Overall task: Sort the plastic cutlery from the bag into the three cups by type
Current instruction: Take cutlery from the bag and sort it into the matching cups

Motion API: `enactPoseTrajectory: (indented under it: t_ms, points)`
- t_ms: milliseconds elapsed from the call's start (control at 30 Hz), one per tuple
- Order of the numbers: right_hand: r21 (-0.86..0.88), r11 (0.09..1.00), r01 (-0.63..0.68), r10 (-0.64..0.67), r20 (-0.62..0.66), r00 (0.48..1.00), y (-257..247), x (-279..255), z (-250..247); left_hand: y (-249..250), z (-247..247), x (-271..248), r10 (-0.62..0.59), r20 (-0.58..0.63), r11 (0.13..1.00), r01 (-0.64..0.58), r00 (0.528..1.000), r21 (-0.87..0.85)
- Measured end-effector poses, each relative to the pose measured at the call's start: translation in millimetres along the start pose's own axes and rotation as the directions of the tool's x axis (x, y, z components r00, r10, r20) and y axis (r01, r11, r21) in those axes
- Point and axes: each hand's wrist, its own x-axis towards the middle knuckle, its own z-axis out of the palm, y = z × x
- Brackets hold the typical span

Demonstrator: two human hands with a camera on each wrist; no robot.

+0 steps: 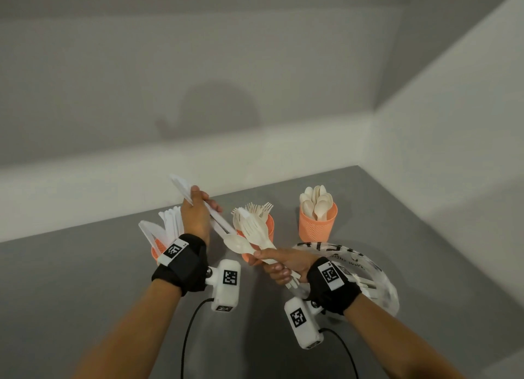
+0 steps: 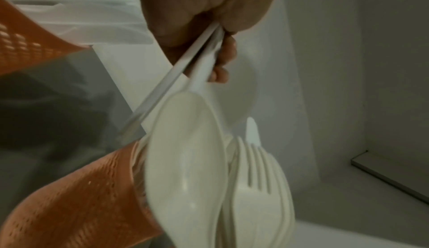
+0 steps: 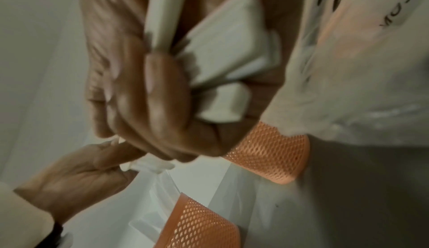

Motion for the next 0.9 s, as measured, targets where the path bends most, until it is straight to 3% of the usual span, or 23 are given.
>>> enactPoseTrajectory:
  t_ms: [67, 133, 267, 333, 467, 667, 900]
  points:
    - [0.023, 1.0, -0.005, 0.005, -0.011, 1.0, 1, -1, -2, 2, -3, 2, 0.036, 0.012, 0.998, -0.036, 0.999, 0.053]
    - [0.041, 0.999, 0.002, -0.002, -0.009, 1.0, 2, 0, -3, 1, -5, 1, 0.051, 0.102, 0.98, -0.069, 0.994, 0.185]
    - [0.041, 0.999, 0.023, -0.025, 0.036, 0.999, 3, 1, -4, -4, -4, -13, -0.062, 0.357, 0.92, -0.086, 0.932, 0.383]
    - [0.024, 1.0, 0.016, -0.017, 0.044, 0.999, 2, 2, -4, -6, -1, -20, -0.076, 0.408, 0.902, -0.112, 0.91, 0.418]
    - [0.021, 1.0, 0.009, -0.009, 0.033, 0.999, 2, 0, -4, -7, 5, -23, -0.028, 0.431, 0.906, -0.159, 0.902, 0.392]
    - [0.07, 0.998, 0.003, -0.004, 0.008, 1.0, 1, -4, -6, -8, 1, -7, -0.01, 0.24, 0.953, -0.063, 0.971, 0.295]
    - [0.081, 0.997, -0.004, -0.001, 0.065, 0.998, 3, 0, -7, -18, -2, -18, -0.078, 0.373, 0.906, -0.091, 0.925, 0.414]
